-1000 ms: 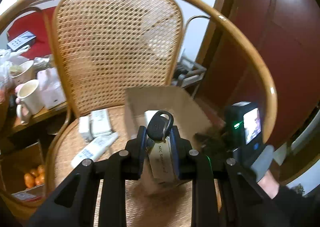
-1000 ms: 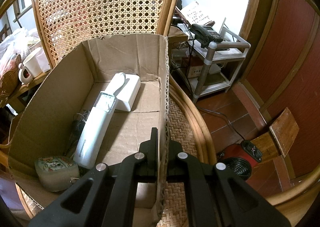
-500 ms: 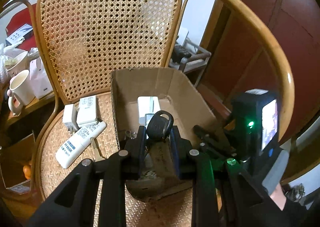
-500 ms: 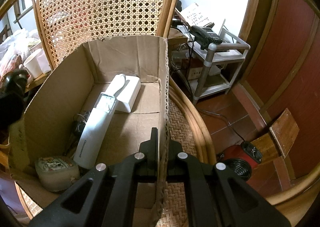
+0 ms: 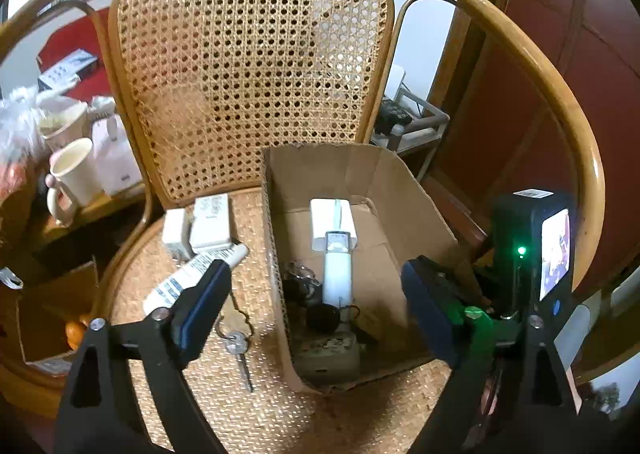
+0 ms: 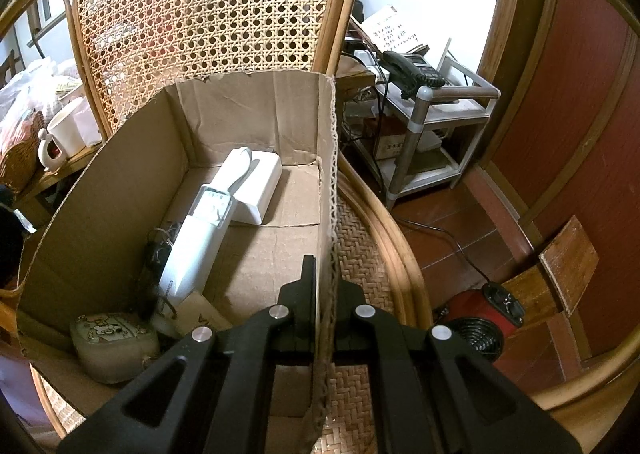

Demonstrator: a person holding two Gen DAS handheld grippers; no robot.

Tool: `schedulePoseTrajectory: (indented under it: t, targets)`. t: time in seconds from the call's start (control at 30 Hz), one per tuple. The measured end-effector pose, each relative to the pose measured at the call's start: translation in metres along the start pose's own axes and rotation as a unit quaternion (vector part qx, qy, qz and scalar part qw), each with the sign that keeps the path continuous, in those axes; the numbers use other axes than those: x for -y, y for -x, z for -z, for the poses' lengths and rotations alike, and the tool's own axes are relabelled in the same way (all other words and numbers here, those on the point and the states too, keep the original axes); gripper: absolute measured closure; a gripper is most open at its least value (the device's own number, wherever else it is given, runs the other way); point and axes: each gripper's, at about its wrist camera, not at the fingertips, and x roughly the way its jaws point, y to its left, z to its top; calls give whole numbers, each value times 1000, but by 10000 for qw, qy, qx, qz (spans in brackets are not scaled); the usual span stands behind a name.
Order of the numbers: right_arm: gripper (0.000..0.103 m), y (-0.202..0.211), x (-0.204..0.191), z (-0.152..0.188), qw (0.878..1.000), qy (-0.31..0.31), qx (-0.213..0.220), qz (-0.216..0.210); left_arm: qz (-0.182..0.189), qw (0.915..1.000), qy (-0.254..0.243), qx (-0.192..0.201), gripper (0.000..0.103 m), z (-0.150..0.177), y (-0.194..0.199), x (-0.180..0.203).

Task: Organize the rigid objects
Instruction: 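Open the left gripper to drop the tagged fob in the box, then move the left gripper down to the silver keys on the seat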

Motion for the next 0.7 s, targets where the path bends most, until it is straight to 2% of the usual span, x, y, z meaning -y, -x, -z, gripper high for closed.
schedulePoseTrajectory:
  t: [0.03, 0.27, 0.43, 0.6, 0.7]
  targets:
    - [97, 0, 0, 0, 10000, 1, 0, 2, -84, 10000, -27, 33, 9, 0, 2, -1]
    - [97, 0, 0, 0, 10000, -2, -1, 1, -577, 9979, -38, 276, 4, -1, 8, -18]
    - [97, 0, 0, 0, 10000, -12, -2, 1, -1038, 9943, -2, 231, 2, -2, 2, -39]
    - [97, 0, 0, 0, 10000, -5, 0, -1, -1102, 9934, 311, 61, 1, -2, -5, -63]
    - [97, 0, 0, 0, 10000, -5, 0, -1, -988, 9943, 381, -132, 1, 2, -13, -74]
